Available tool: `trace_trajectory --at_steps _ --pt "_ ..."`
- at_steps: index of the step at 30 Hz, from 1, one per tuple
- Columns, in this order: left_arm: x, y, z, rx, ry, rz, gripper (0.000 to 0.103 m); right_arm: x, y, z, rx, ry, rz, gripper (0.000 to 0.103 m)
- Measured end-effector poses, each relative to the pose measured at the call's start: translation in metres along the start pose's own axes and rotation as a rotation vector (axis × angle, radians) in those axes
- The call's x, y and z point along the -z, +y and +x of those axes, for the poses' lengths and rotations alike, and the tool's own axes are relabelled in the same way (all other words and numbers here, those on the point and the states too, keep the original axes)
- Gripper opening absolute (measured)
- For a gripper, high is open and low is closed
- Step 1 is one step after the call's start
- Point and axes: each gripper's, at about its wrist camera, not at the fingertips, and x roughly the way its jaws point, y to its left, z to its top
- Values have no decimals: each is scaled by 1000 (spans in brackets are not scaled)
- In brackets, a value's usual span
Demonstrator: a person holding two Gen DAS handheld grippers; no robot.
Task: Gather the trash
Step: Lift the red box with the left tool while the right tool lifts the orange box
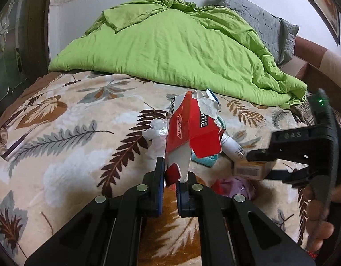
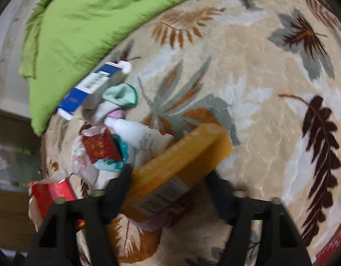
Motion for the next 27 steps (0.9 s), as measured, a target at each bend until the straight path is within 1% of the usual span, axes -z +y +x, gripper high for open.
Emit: trace_trajectory --at_steps 1,2,3,4,6,7,9,12,15,18,20,24,27 --pt "1 -1 0 2 0 5 8 1 -1 -6 -28 -12 -15 44" --pt "1 -4 -1 4 -1 10 8 3 -2 -12 -54 -26 -28 41" --pt "2 -6 -1 8 -2 16 8 5 -3 -19 -70 -43 -48 31" --pt "3 -7 -2 13 -2 18 8 8 -5 -26 -78 -64 -72 28" --pt "4 -10 -4 23 -5 26 8 16 -8 -38 -123 -107 -103 25" --pt "4 -12 -5 24 -7 33 8 21 -8 -45 -142 -132 -123 25" --pt "6 -15 -6 32 -10 41 8 37 -8 -58 -147 -205 -187 25" --pt "7 -20 -12 33 -20 59 8 67 -4 -73 -120 -305 -291 25" --pt "11 -23 -21 37 -27 69 8 97 1 -80 -93 -373 -381 25" --pt "15 -23 -31 40 -29 67 8 118 5 -88 -74 -413 -457 25" --pt "17 -22 -40 40 -35 66 8 124 7 -92 -69 -426 -481 25" --pt "30 -20 -64 38 -44 77 8 132 5 -103 -63 -446 -505 25" --pt "41 -21 -75 23 -39 92 8 135 1 -106 -54 -440 -515 25"
